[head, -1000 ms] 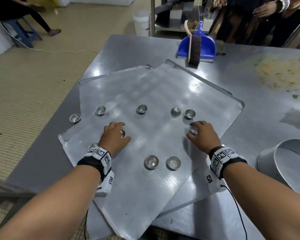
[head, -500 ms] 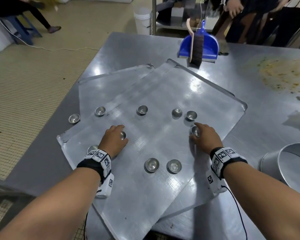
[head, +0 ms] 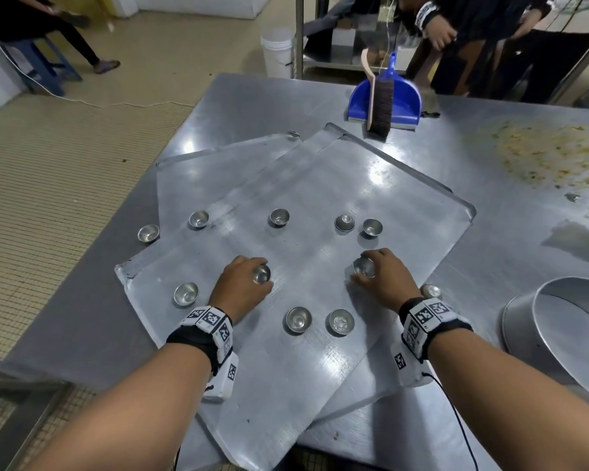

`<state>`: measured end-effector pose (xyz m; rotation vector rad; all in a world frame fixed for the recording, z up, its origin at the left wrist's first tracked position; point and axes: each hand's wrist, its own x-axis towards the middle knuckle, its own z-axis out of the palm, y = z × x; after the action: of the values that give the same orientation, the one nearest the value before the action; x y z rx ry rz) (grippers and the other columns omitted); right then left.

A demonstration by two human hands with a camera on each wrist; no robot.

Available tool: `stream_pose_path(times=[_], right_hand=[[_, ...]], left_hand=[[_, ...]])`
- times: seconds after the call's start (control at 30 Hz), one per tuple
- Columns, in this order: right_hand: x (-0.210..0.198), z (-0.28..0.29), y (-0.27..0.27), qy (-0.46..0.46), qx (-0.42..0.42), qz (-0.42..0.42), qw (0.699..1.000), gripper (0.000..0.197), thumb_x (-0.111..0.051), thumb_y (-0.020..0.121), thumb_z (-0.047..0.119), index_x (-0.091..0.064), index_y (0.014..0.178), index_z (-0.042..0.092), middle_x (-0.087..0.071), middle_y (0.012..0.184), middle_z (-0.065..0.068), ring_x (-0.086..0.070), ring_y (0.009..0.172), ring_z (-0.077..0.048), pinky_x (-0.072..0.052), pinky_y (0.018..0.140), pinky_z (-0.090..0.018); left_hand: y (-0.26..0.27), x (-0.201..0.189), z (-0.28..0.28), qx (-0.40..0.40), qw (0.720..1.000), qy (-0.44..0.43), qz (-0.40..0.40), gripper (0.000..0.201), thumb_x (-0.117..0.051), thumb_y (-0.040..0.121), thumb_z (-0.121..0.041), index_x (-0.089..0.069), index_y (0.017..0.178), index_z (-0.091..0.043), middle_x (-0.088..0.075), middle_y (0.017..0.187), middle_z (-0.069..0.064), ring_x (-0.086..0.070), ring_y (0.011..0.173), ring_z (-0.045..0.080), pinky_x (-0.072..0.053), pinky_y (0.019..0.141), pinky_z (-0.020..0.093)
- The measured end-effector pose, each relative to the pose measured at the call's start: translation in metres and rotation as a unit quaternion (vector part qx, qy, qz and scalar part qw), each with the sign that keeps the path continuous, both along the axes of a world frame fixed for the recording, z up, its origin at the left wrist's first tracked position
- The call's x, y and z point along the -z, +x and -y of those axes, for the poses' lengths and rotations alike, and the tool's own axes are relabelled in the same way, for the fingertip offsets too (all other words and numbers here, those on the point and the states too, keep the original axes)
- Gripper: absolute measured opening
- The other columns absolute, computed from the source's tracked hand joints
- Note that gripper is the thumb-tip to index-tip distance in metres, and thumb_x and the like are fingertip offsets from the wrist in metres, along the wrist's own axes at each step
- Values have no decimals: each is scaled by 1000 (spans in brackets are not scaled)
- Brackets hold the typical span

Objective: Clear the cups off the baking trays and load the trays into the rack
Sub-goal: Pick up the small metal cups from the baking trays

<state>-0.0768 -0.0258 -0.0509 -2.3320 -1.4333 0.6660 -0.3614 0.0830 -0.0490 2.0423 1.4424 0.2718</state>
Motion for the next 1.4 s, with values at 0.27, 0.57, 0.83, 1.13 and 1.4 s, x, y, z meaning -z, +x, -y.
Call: stream_pose_path(times=[0.27,0.57,0.83,1.13,1.4], right_hand=[[-12,29,-30,51,-26,-18,998,54,-77,85,42,-61,132,19,-61,124,-5,-61,110,-27,-48,91,-38],[-10,60,-51,44,-66,-38,996,56,-78,83,43,-62,133,22,-63,122,-2,-60,110,-21,-43,89,-29],[-6,66,-57,25,-93,-32,995,54,-75,86,40,-60,135,24,-64,130,0,-59,118,-21,-46,99,-33],[6,69,-61,-11,-96,-24,995,59,-71,87,41,-55,141,26,-63,134,0,-54,126,-22,-43,103,-34],[10,68,-65,-27,-113,5,993,48,-67,87,44,-60,132,27,-64,126,1,-51,120,-24,-46,96,-38]], left_hand=[[10,-11,29,18,999,3,31,52,-80,80,-38,-66,127,-19,-62,121,-1,-61,111,20,-50,98,33],[15,-5,63,83,996,-9,39,61,-84,78,-41,-64,132,-21,-57,114,-6,-59,104,14,-49,95,28],[19,-1,71,122,992,-4,7,62,-84,77,-41,-64,131,-18,-59,120,-5,-57,110,12,-47,98,27],[14,7,73,135,991,-14,-2,63,-84,77,-38,-61,133,-20,-62,127,-5,-57,117,16,-46,98,28],[11,6,71,162,986,-28,-25,65,-80,79,-36,-57,138,-20,-60,131,-4,-54,122,16,-43,100,27]])
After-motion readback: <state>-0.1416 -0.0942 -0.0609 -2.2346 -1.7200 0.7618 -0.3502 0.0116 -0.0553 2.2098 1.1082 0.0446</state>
